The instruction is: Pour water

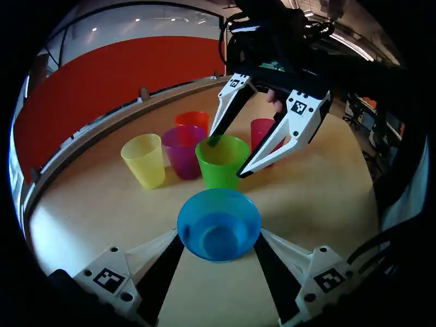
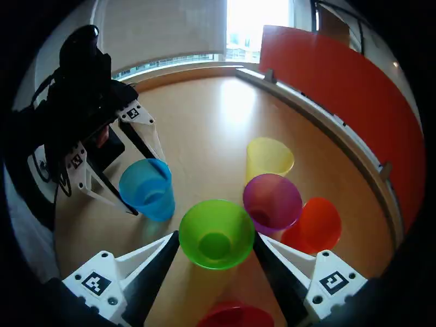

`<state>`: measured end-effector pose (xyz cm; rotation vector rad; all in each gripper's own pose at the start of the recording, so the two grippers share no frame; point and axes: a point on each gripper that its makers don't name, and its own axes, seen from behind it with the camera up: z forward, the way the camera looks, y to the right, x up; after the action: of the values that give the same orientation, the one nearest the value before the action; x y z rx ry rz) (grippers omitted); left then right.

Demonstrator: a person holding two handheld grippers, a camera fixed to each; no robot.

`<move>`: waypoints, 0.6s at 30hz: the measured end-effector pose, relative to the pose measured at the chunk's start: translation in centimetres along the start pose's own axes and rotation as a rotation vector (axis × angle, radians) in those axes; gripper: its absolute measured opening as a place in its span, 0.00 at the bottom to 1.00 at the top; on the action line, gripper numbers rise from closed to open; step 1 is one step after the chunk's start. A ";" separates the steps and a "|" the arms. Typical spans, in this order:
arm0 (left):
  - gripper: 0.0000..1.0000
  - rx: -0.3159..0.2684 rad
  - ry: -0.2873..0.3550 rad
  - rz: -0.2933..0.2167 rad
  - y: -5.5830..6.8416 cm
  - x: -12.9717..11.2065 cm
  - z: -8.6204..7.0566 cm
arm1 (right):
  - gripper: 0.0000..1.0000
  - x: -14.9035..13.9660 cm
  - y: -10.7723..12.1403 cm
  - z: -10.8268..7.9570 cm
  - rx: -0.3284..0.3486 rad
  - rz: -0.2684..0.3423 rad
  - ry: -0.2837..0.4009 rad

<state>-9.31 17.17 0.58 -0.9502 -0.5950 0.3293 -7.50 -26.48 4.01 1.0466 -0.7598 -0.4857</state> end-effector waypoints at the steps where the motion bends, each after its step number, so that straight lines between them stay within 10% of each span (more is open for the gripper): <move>1: 0.83 0.000 0.000 0.000 0.0 0.0 0.0 | 1.00 0.0 0.0 0.1 -0.001 0.001 0.001; 18: 0.83 0.008 -0.002 -0.003 0.0 0.0 0.0 | 0.92 -0.4 -0.3 0.4 -0.002 -0.002 0.011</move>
<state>-9.32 17.16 0.58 -0.9408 -0.5967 0.3296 -8.06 -26.61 3.79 1.0477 -0.7482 -0.4816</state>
